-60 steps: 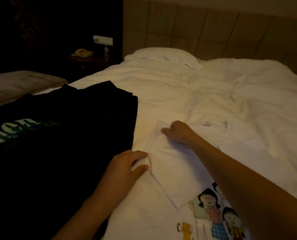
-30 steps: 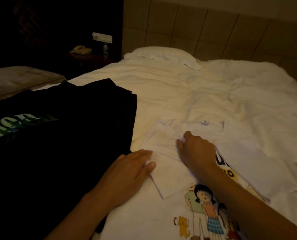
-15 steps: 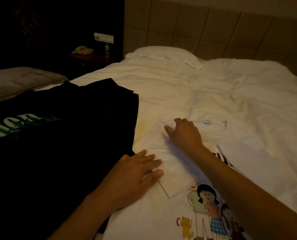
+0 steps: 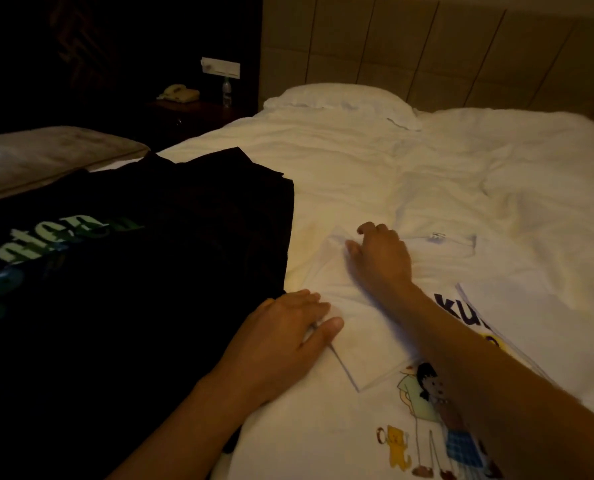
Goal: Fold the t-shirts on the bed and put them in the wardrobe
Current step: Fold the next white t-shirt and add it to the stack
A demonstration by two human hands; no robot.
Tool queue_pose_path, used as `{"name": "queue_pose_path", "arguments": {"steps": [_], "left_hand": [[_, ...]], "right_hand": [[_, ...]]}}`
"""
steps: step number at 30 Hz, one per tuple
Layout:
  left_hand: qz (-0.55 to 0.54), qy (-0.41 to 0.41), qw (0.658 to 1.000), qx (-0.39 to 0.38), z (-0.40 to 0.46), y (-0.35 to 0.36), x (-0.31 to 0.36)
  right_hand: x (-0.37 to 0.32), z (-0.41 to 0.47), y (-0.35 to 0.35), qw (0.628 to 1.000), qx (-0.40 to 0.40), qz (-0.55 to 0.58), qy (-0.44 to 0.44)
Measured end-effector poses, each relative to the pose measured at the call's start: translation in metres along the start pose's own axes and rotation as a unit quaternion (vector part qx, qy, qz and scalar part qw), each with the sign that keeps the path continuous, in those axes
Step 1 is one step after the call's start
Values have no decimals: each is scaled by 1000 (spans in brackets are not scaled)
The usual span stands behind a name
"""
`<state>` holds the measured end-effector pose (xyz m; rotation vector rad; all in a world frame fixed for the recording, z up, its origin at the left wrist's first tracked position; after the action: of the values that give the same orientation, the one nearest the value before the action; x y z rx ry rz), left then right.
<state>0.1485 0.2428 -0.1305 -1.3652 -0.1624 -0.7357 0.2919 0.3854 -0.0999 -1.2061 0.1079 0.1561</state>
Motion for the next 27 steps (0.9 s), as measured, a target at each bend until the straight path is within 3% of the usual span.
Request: {"name": "queue_pose_path", "arguments": {"steps": [7, 13, 21, 27], "left_hand": [[38, 84, 995, -35, -2, 5, 16], [77, 76, 990, -90, -7, 14, 20], [135, 41, 981, -132, -18, 19, 52], [112, 53, 979, -161, -1, 49, 104]], "right_hand": [[18, -72, -29, 997, -61, 1, -43], [39, -116, -24, 990, -126, -4, -69], [67, -146, -69, 998, -40, 23, -33], [141, -161, -78, 993, -113, 24, 38]]}}
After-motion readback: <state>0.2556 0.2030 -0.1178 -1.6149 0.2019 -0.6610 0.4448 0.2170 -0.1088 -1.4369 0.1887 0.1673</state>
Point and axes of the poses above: each hand's wrist, its own z-axis towards the middle knuckle, its own y-axis out of the palm, x = y × z, the point moved 9 cm from there along z, towards the middle knuckle
